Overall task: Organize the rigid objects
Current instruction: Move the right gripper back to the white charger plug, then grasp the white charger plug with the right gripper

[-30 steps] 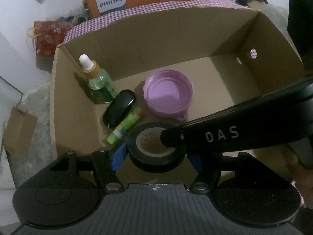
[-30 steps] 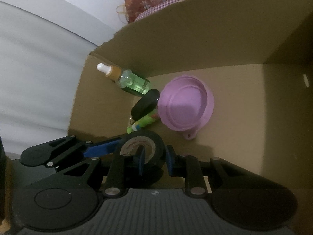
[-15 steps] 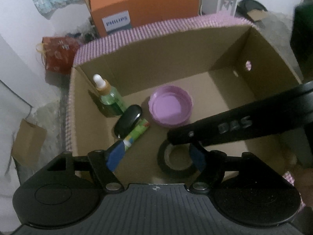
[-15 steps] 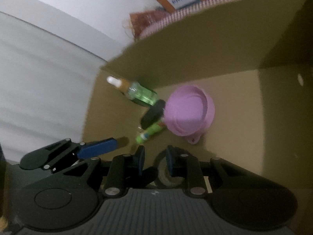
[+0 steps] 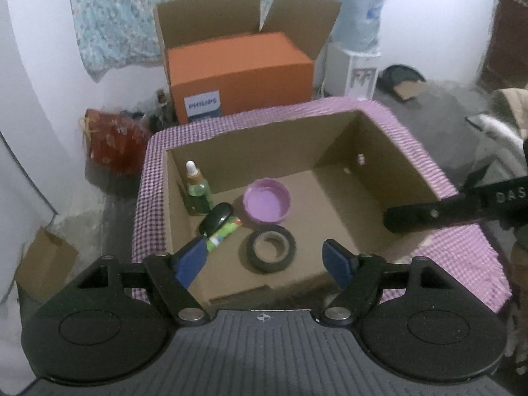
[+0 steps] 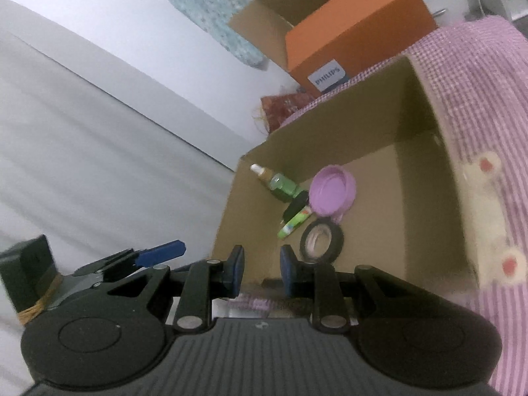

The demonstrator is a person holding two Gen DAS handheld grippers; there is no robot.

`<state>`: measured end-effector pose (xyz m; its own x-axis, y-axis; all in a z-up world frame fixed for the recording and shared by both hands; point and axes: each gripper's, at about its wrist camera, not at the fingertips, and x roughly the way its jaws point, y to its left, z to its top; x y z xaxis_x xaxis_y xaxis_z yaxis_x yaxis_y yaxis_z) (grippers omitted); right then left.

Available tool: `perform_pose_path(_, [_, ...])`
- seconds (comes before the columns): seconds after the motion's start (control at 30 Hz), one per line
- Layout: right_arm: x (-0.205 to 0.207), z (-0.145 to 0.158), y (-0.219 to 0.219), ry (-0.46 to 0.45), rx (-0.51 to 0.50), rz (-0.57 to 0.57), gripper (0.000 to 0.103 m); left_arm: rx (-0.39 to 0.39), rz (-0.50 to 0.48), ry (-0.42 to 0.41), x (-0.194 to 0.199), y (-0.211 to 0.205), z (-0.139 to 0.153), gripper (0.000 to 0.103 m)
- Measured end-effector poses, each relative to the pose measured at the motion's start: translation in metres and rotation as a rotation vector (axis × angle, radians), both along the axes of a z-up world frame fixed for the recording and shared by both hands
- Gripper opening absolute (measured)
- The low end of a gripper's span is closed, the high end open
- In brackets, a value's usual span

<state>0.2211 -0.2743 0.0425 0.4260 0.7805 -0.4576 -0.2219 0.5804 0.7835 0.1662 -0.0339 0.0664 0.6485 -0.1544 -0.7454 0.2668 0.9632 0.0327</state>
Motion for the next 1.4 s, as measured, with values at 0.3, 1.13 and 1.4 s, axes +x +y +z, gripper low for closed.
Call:
perform_pose_path(0.3, [-0.075,-0.026,-0.019,0.043,0.058,-0.072,0.027,-0.101,-0.034,-0.015,-0.056,-0.013,-0.038,0.079])
perform_pose_path(1.13, [-0.030,-0.092,0.023,0.170,-0.038,-0.111,0.039,0.054,-0.106,-0.023,-0.032,-0.065,-0.122,0.062])
perform_pose_path(1.4, [-0.017,-0.097,0.040,0.162,-0.102,-0.091,0.043,0.048,-0.108,0.030,-0.020,-0.070,-0.132,0.057])
